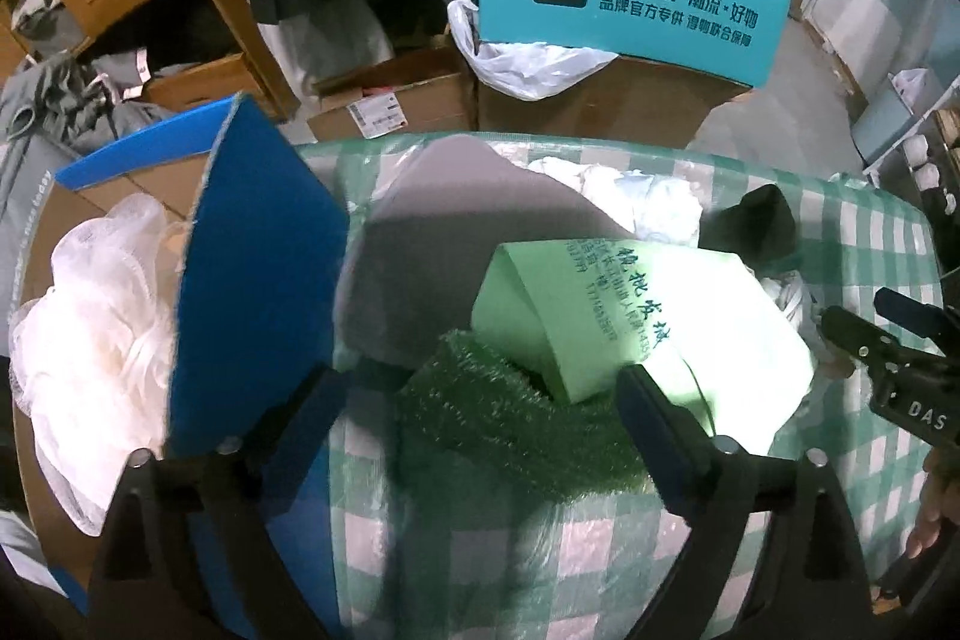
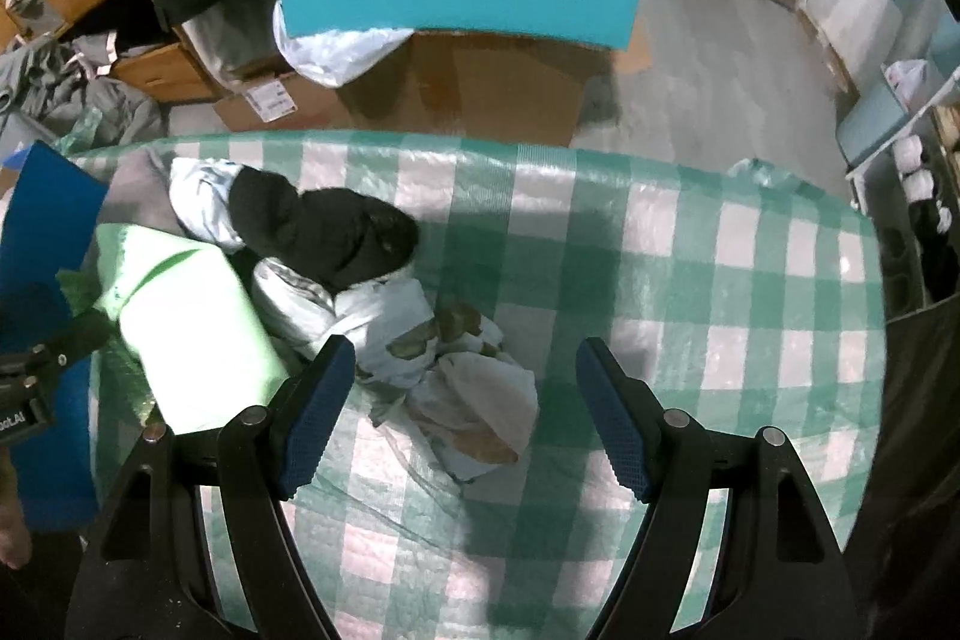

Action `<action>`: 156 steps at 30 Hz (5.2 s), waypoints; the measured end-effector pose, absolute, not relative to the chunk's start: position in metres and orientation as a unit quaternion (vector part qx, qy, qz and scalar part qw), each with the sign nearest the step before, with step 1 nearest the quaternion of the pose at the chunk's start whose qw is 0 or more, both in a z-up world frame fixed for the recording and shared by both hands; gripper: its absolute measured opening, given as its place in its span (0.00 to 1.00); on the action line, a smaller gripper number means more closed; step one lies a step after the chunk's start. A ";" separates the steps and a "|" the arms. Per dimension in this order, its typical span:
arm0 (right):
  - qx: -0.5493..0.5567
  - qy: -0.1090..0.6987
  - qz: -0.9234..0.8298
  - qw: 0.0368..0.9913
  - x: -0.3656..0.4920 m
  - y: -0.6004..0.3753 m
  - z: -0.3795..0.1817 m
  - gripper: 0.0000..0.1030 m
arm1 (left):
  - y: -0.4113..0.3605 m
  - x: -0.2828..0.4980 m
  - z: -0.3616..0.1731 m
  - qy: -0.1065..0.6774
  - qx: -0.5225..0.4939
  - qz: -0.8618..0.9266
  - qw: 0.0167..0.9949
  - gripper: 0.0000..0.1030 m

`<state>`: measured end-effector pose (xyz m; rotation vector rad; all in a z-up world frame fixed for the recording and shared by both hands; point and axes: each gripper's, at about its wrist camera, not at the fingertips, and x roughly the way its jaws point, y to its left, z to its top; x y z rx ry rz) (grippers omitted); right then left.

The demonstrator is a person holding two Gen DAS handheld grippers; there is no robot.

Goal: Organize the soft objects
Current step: 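Move the right tool to the grey-and-white cloth bundle and grasp it, then grasp the green sparkly scrubber with the left tool while the right tool holds the bundle, then carry the green scrubber over the shoebox with the left tool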

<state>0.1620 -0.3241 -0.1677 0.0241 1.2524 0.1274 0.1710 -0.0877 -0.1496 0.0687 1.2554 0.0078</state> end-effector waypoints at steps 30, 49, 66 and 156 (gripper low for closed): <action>-0.021 0.638 0.120 0.760 0.146 -0.286 -0.209 0.42 | -0.124 0.147 -0.200 0.626 0.057 -0.116 0.769 0.82; 0.015 0.683 0.070 0.727 0.077 -0.331 -0.212 0.41 | -0.101 0.093 -0.196 0.640 0.063 -0.139 0.753 0.84; 0.028 0.645 0.077 0.760 0.076 -0.325 -0.177 0.69 | -0.079 0.062 -0.170 0.630 0.053 -0.144 0.762 0.90; -0.037 0.493 0.223 0.840 0.071 -0.210 -0.022 0.32 | -0.045 0.045 -0.034 0.440 0.117 -0.106 0.884 0.10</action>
